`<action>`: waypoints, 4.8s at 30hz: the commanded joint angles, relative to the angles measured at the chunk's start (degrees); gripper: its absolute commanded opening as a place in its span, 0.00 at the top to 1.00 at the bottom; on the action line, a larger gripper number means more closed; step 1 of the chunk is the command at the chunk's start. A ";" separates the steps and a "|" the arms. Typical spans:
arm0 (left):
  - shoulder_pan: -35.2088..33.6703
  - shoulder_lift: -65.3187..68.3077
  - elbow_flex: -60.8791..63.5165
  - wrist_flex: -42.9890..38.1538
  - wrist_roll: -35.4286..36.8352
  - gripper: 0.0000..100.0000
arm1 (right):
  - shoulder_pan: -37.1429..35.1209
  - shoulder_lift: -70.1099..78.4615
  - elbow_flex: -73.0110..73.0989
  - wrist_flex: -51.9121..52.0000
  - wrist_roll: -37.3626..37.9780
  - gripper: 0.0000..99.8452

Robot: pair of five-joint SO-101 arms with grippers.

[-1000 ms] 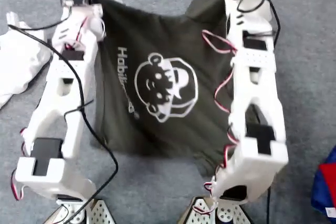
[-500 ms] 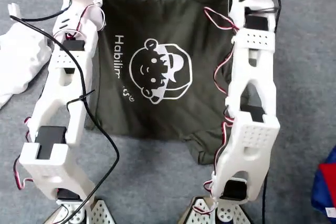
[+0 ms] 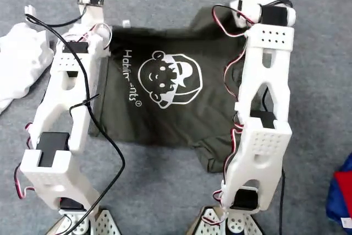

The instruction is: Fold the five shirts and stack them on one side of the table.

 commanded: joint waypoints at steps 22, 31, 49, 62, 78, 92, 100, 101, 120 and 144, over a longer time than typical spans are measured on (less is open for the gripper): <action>6.77 -25.19 16.18 28.22 4.22 0.98 | 3.21 -23.60 10.07 30.33 0.18 1.00; 7.38 -34.42 29.80 23.74 4.48 0.98 | 5.05 -43.38 42.33 21.71 2.64 1.00; 4.22 -36.09 34.90 28.13 4.13 0.98 | 18.77 -75.03 92.18 5.19 7.56 1.00; -3.52 -35.47 31.12 30.68 -0.70 0.98 | 23.52 -75.03 96.48 4.84 14.24 1.00; -3.34 -35.56 35.43 35.25 -5.10 0.98 | 30.11 -75.03 99.82 3.87 18.55 1.00; -5.01 -35.65 38.51 32.53 -8.70 0.98 | 30.73 -75.03 99.91 4.22 19.60 1.00; -3.43 -35.56 38.59 34.81 -10.64 0.98 | 31.34 -75.12 102.99 3.96 21.10 1.00; -3.34 -35.56 38.59 34.81 -10.64 0.98 | 31.25 -75.12 103.08 3.96 21.10 1.00; -6.59 -36.18 31.56 42.99 -13.89 0.83 | 30.90 -79.08 99.91 6.07 27.08 0.73; 5.63 -24.66 32.62 -0.18 16.18 0.98 | -1.80 -62.73 89.71 -22.15 5.54 0.96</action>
